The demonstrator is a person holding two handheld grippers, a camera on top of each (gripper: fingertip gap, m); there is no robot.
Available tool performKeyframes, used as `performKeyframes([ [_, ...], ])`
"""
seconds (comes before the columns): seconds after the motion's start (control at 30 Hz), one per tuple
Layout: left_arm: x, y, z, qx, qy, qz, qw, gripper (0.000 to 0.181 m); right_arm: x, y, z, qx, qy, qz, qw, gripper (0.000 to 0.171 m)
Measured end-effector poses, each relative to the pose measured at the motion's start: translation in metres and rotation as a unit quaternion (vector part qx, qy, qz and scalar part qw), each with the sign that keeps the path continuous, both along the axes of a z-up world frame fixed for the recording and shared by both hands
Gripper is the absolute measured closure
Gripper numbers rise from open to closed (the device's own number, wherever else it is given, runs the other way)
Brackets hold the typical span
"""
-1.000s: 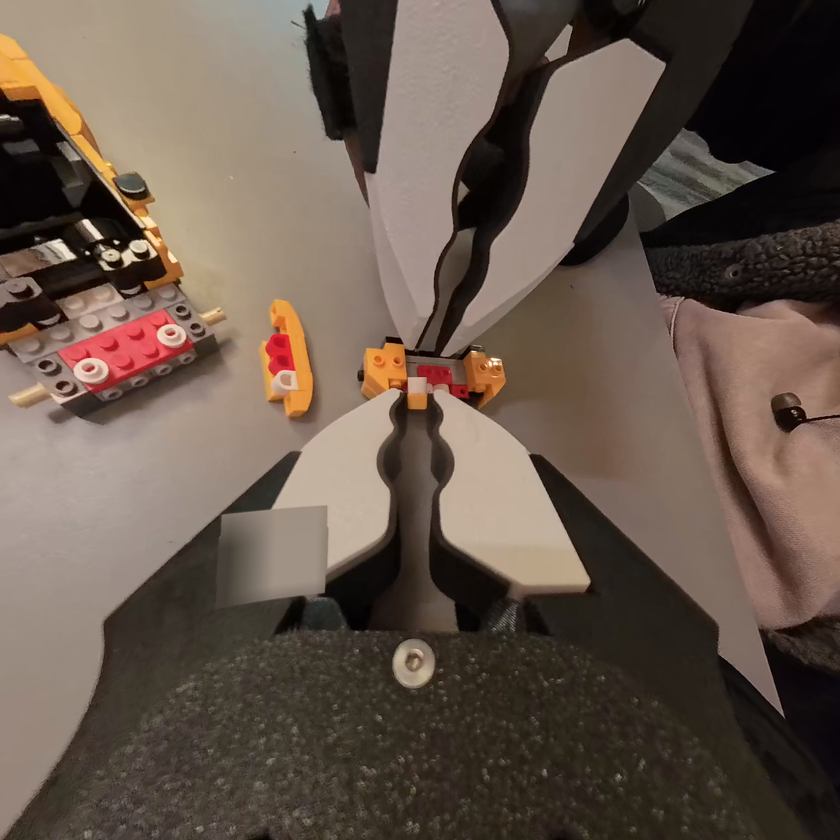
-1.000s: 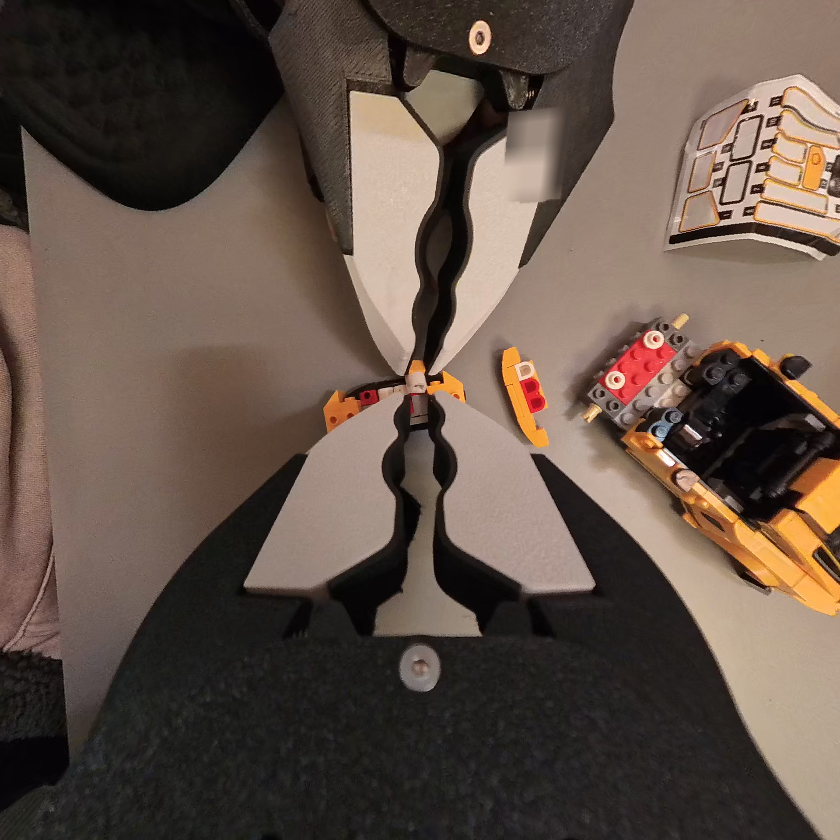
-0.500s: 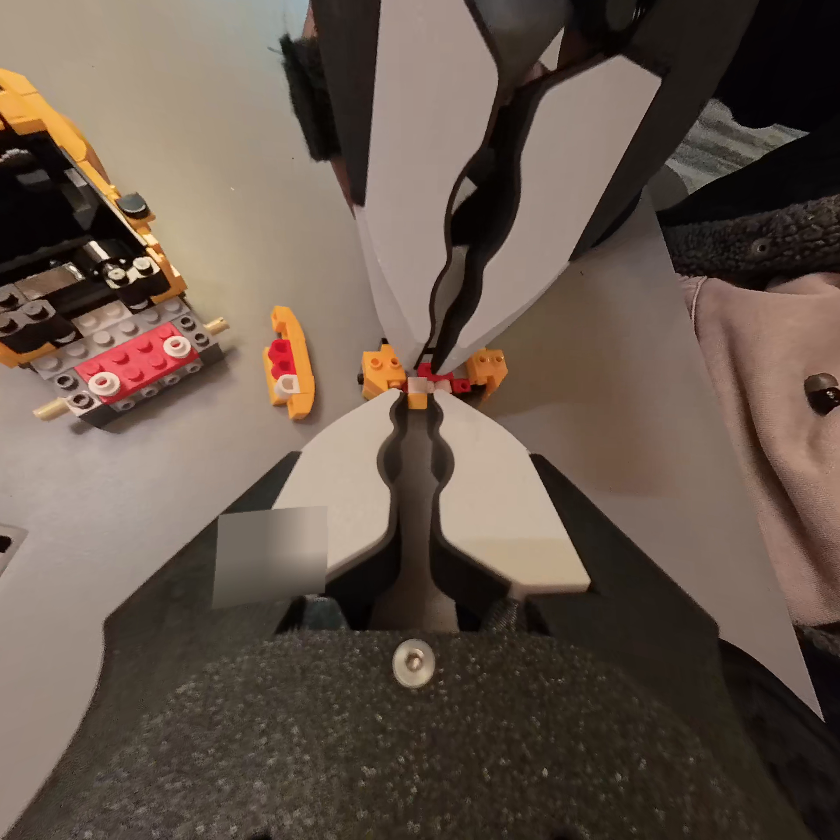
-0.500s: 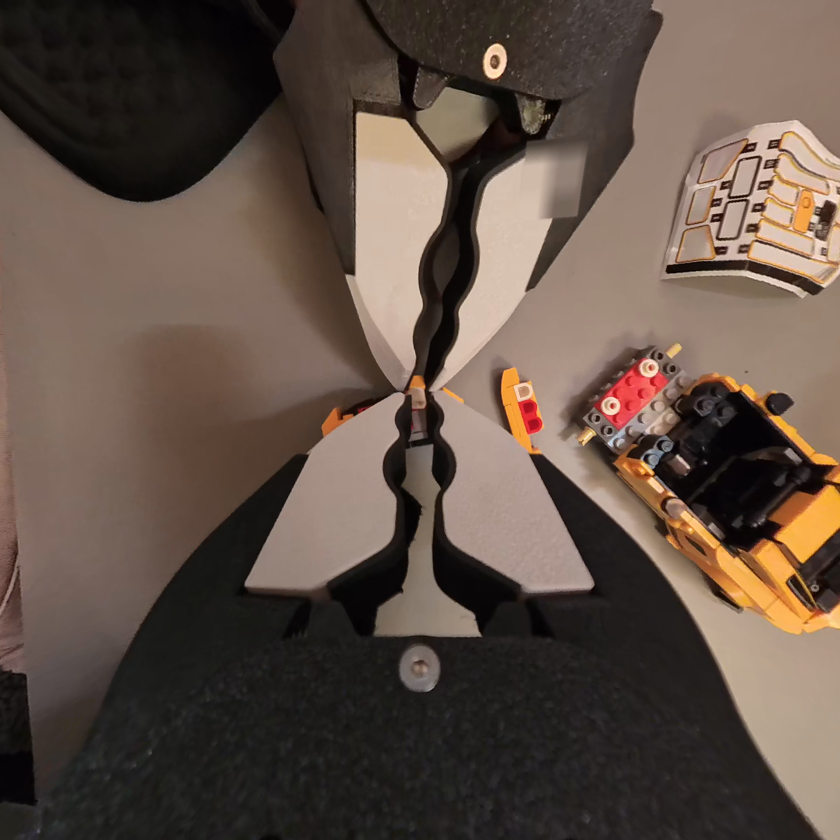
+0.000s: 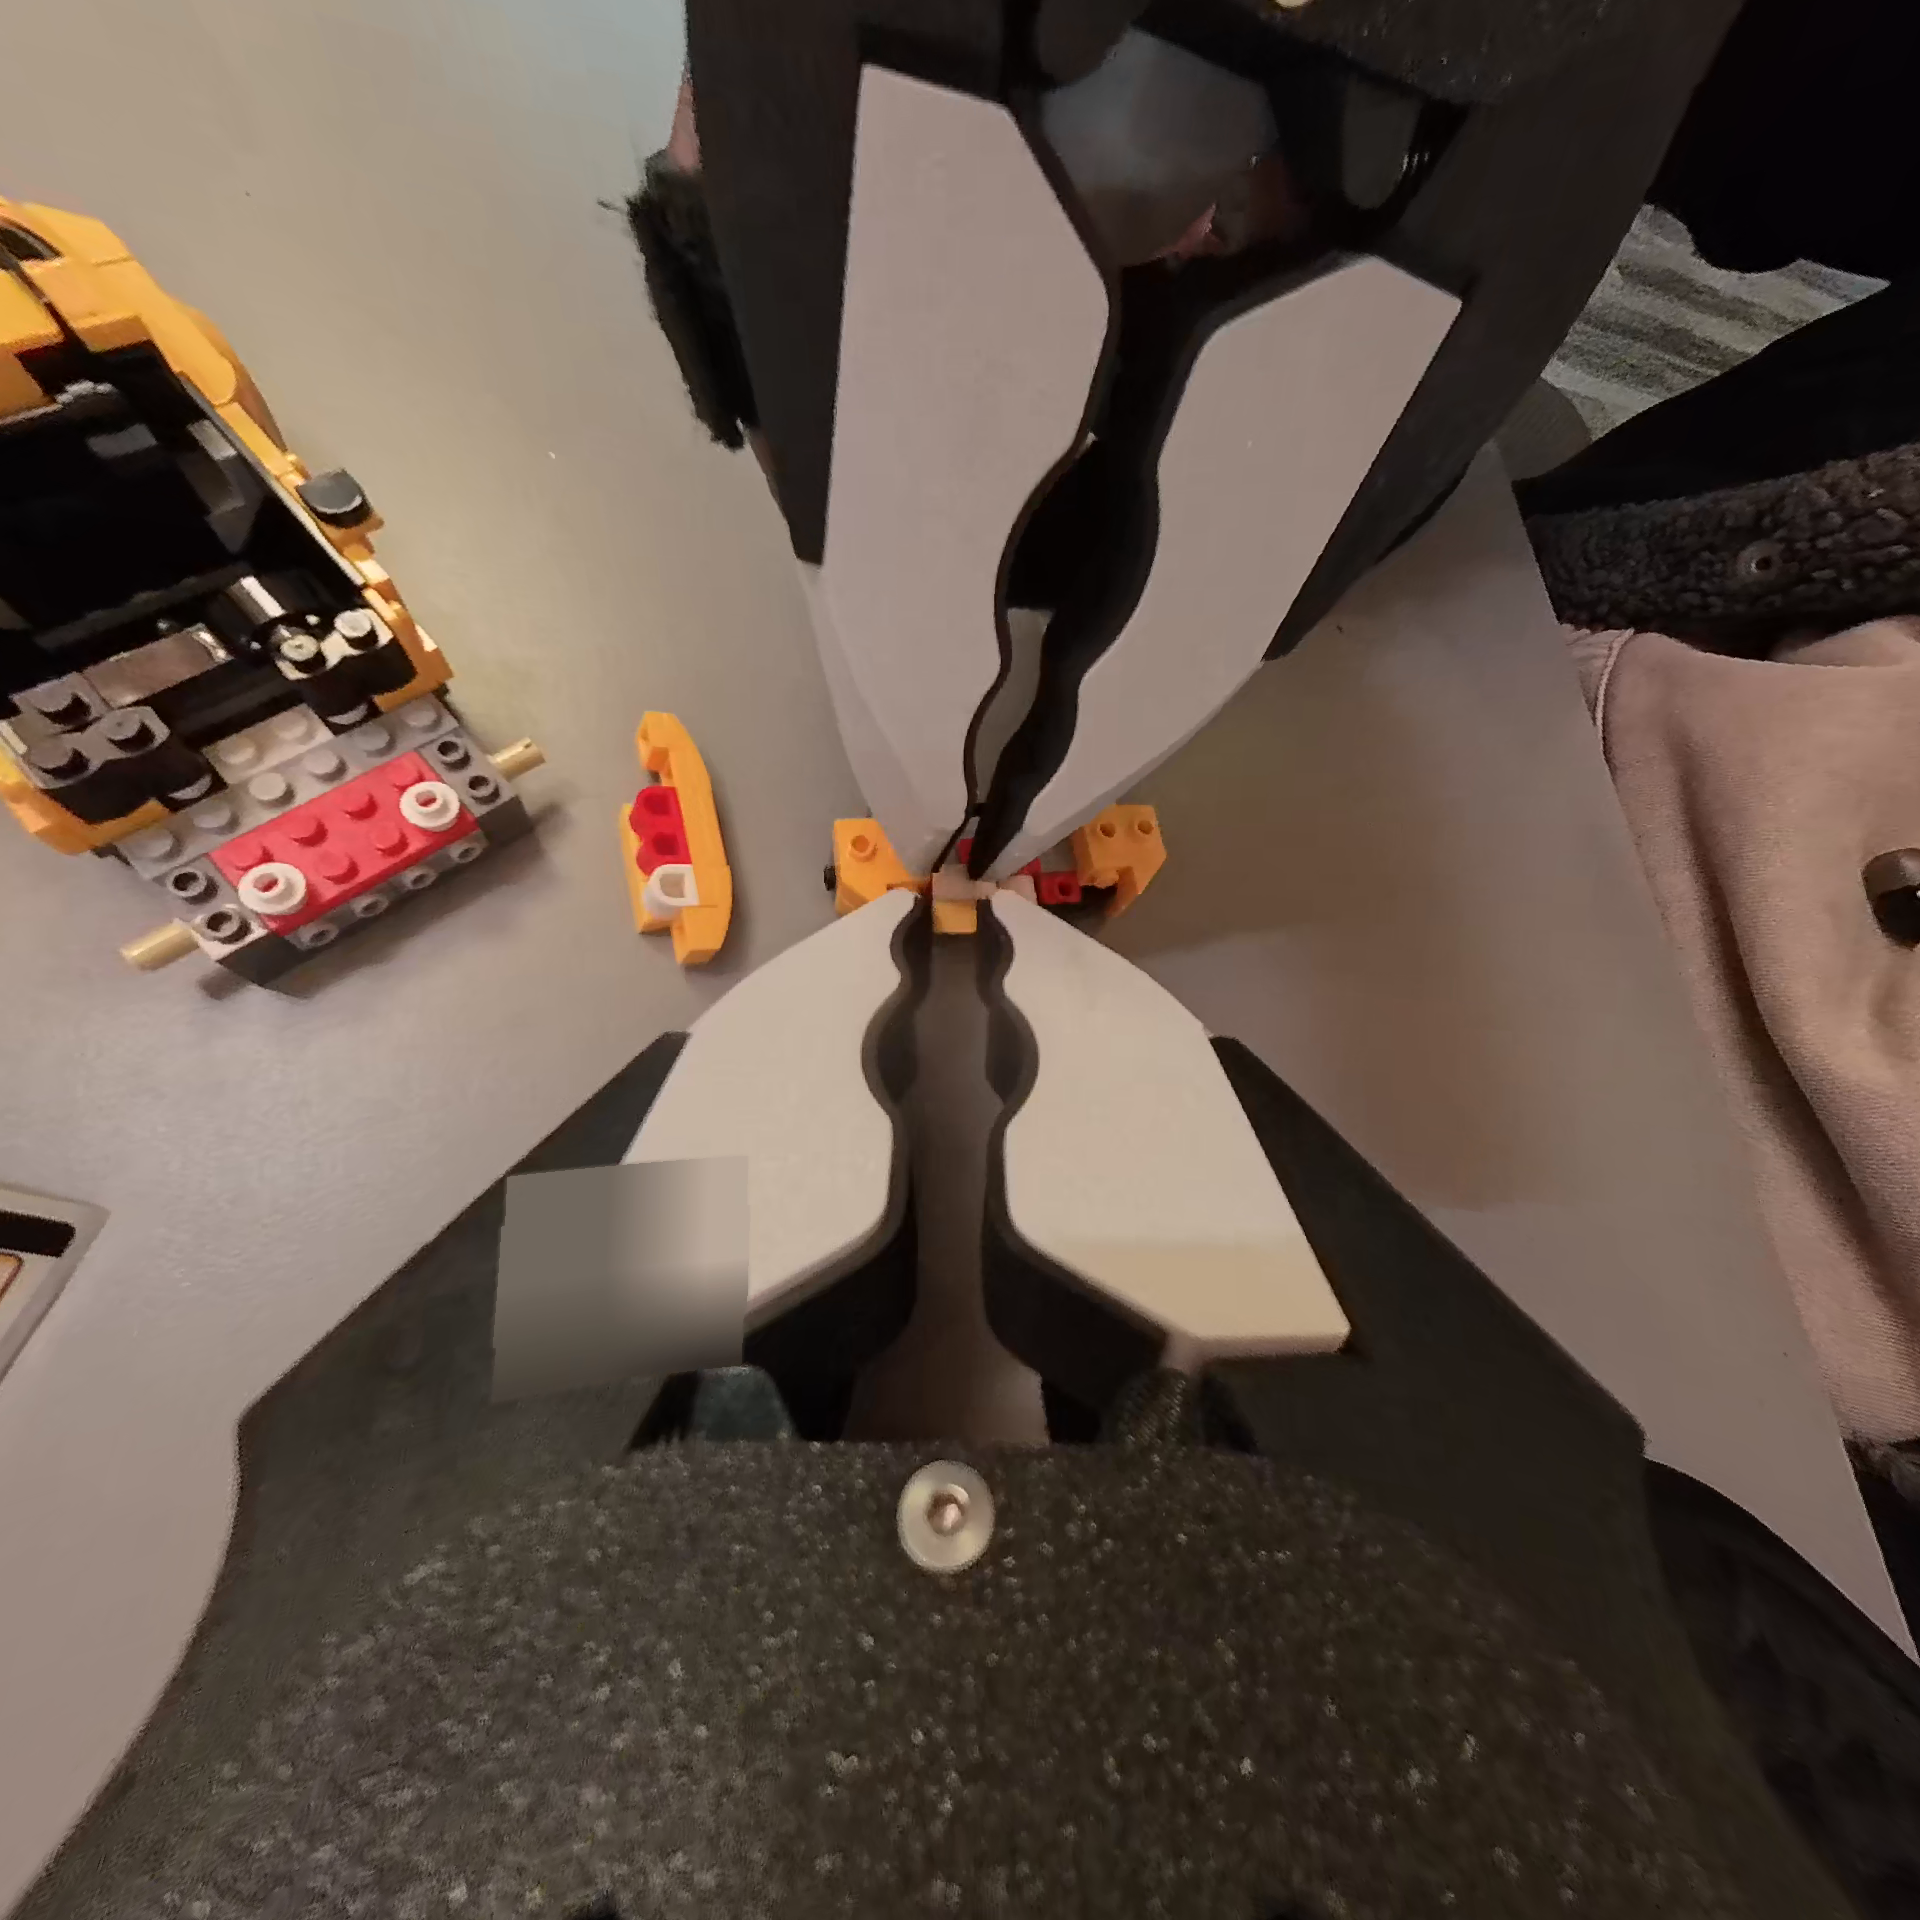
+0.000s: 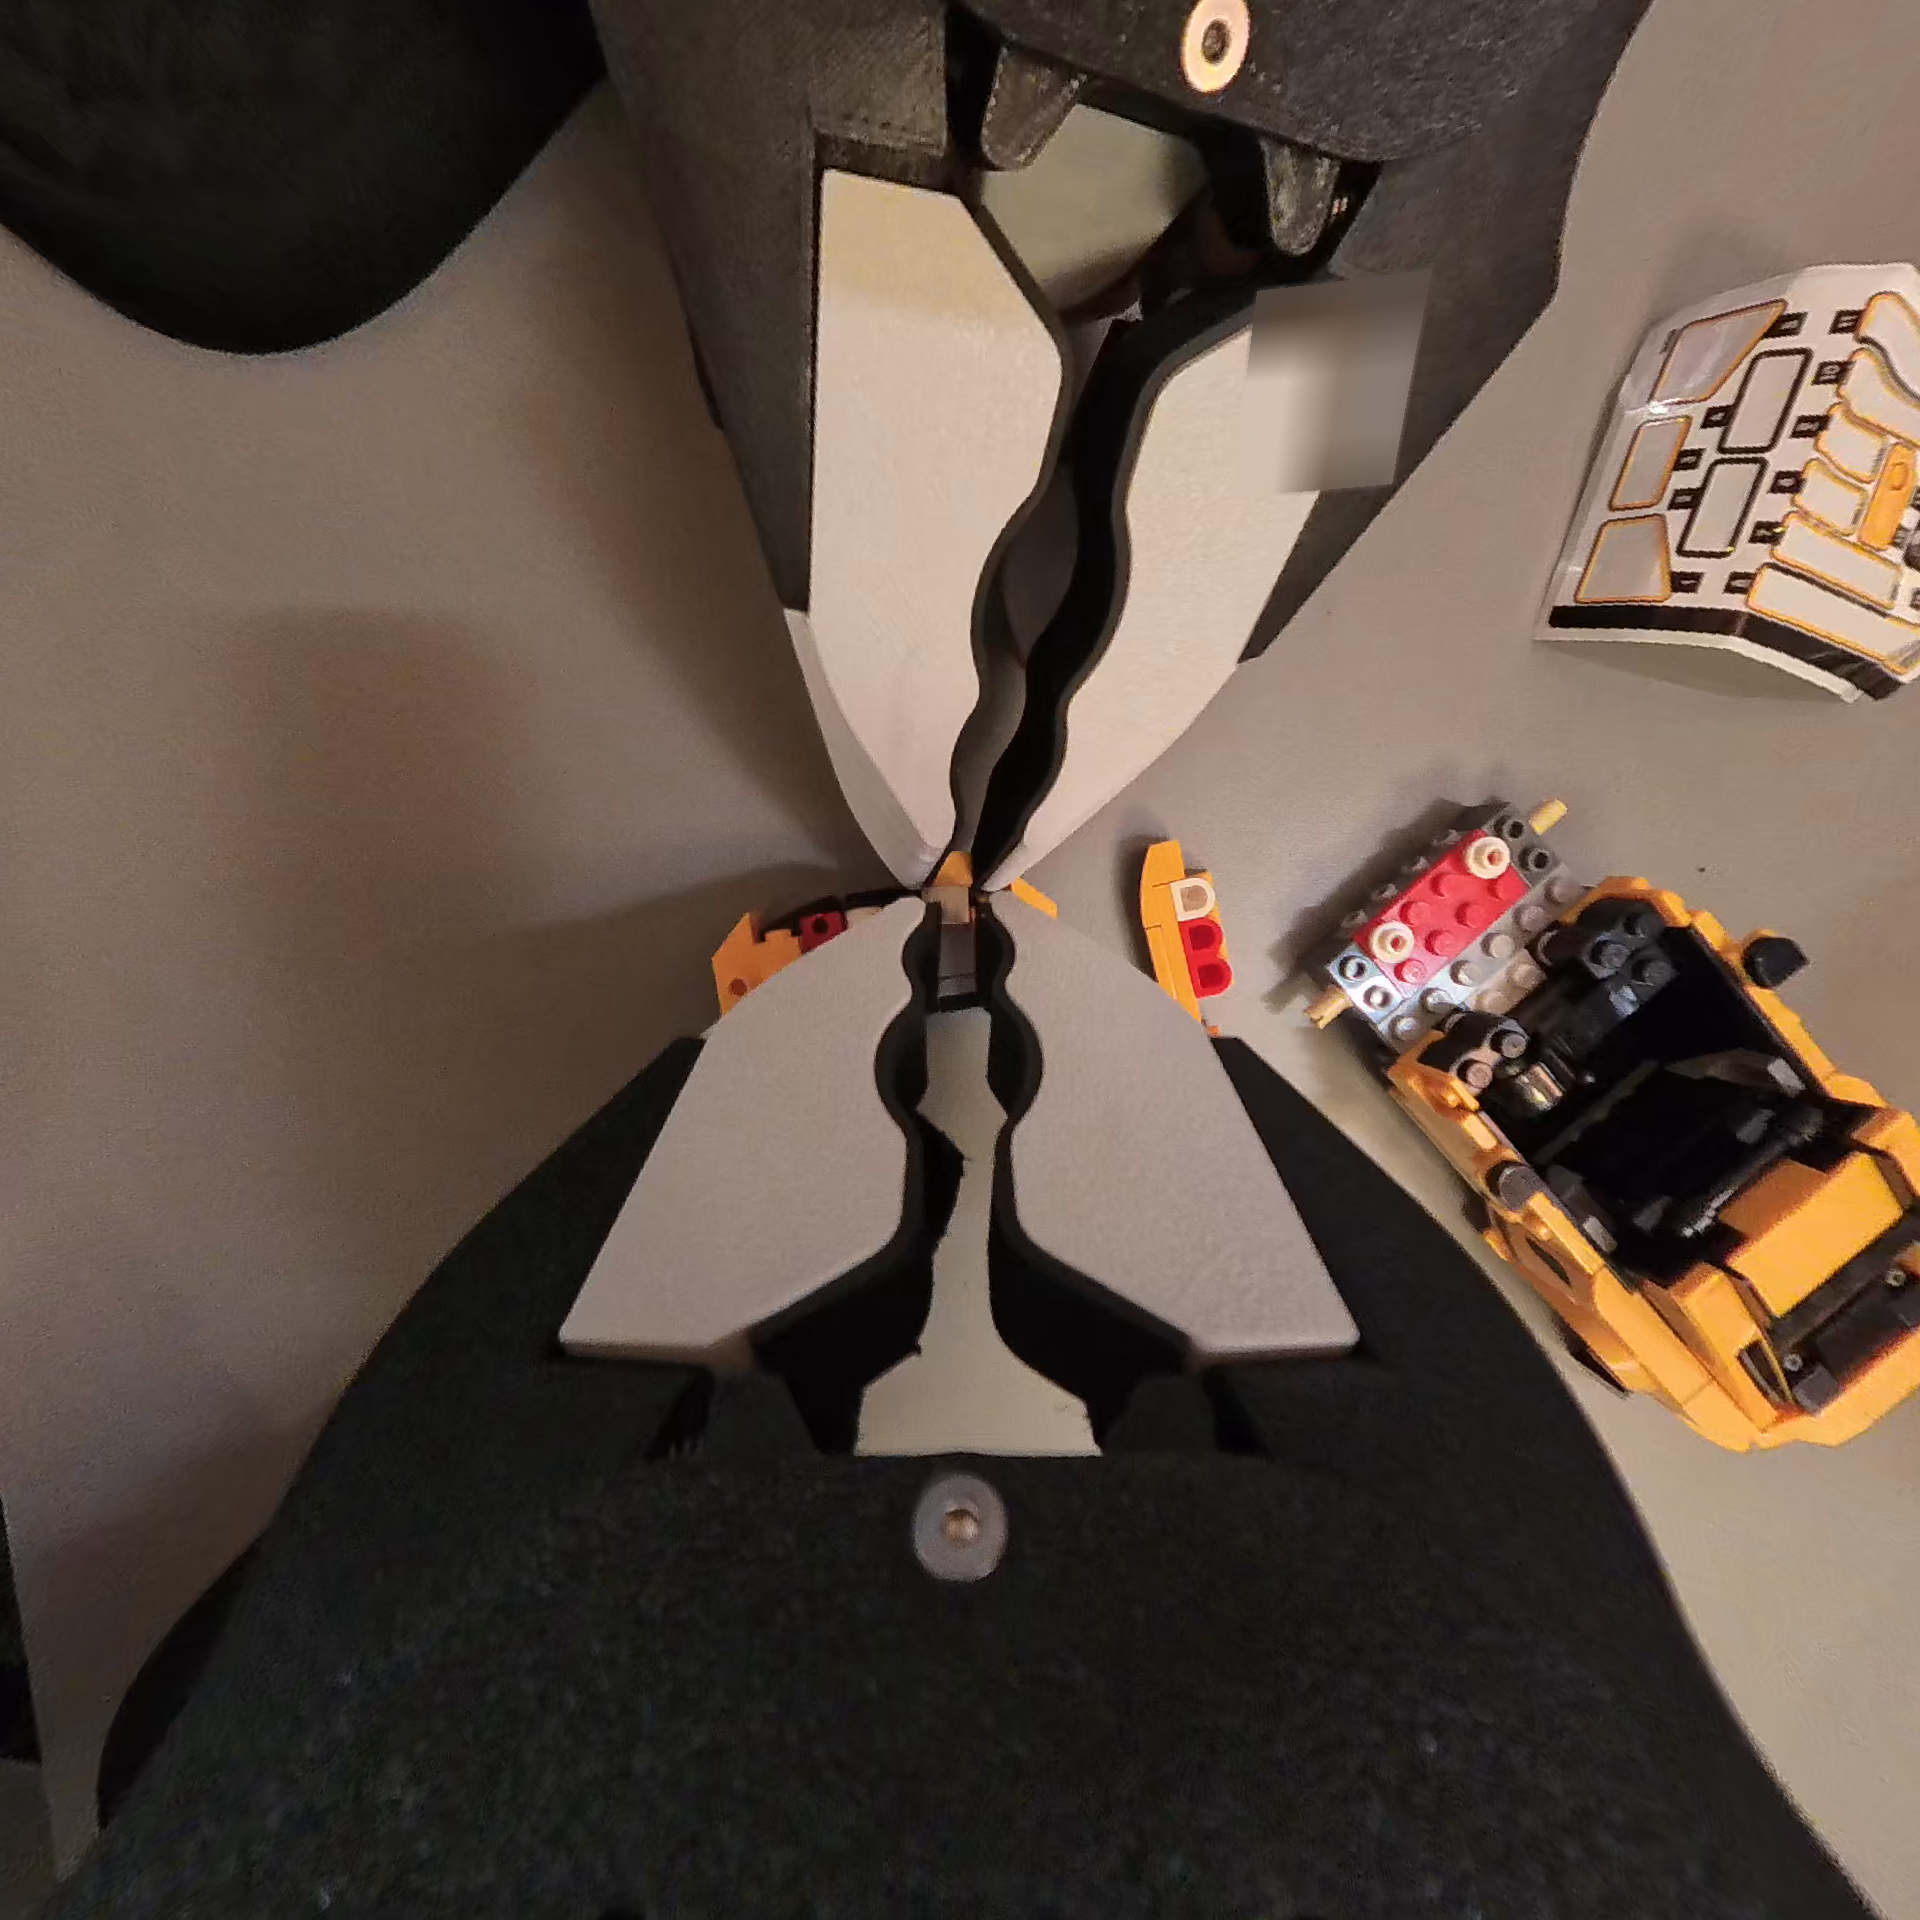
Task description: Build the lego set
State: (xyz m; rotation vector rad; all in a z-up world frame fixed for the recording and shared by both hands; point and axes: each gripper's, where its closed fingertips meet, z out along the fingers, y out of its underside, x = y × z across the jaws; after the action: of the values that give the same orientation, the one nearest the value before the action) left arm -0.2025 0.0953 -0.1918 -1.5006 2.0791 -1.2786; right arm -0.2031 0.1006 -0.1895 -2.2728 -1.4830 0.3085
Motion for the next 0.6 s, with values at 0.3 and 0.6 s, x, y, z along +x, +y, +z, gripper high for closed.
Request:
performKeyframes([
  [0.3,0.0015,0.0017,0.0020,0.017,-0.013,0.005,1.000,0.173,0.0015,0.0013,-0.0015,0.003,-0.021,0.006,1.000,0.164],
  [0.6,0.0023,0.0013,0.0031,0.036,-0.035,0.006,0.999,0.173,0.0034,0.0021,-0.0001,0.003,-0.025,0.006,1.000,0.160],
])
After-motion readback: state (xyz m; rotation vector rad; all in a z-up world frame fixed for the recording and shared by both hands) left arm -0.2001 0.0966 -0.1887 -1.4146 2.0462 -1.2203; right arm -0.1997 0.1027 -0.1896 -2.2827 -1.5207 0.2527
